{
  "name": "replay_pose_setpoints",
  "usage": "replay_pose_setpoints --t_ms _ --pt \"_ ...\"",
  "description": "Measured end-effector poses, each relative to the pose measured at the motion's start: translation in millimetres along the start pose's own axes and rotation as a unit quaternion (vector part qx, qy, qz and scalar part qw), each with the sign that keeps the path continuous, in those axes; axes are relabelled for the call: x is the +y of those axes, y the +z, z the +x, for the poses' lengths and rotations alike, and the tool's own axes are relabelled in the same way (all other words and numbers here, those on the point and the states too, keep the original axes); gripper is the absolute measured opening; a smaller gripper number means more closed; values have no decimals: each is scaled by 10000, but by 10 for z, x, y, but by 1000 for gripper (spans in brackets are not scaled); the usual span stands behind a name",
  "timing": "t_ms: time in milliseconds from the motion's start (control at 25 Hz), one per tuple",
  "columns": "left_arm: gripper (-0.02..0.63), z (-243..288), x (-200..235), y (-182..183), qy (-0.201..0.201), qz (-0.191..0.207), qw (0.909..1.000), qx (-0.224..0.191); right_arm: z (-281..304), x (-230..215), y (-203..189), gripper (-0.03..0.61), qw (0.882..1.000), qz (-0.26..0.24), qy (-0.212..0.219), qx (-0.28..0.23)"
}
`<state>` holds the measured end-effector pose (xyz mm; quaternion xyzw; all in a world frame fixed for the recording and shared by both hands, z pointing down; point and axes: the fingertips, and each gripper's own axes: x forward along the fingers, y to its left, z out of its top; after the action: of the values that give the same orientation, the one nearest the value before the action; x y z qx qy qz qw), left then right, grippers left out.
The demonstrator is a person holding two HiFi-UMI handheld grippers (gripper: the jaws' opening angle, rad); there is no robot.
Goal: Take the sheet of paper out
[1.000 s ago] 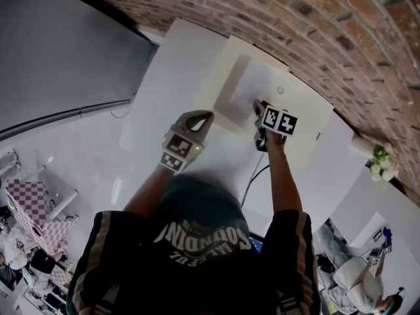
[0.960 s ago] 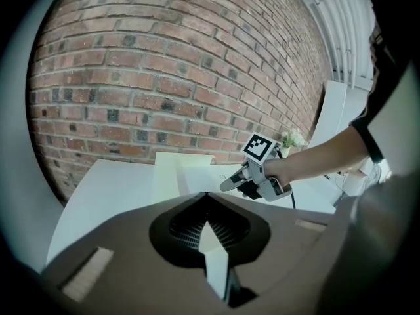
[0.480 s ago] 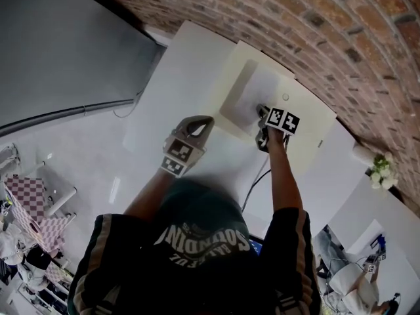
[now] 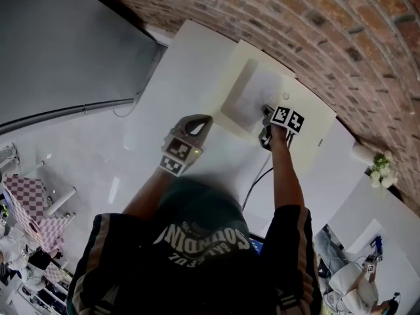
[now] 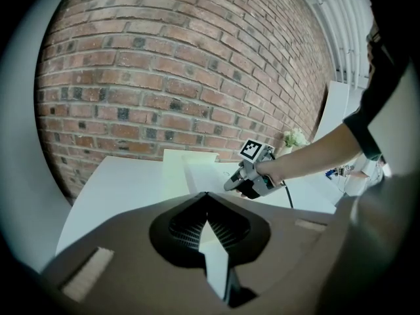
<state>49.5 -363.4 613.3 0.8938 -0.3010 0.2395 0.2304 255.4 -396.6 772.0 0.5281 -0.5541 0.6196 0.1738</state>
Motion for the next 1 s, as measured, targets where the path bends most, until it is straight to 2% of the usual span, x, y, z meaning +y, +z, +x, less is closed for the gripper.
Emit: replay_pose_setpoints --t_ms 400,1000 --pt "11 -46 -106 37 -61 88 9999 -45 -178 -54 46 0 9997 98 -2 -244" --pt "11 -116 -285 100 -121 234 9996 -136 -609 -389 96 0 9980 190 -215 -570"
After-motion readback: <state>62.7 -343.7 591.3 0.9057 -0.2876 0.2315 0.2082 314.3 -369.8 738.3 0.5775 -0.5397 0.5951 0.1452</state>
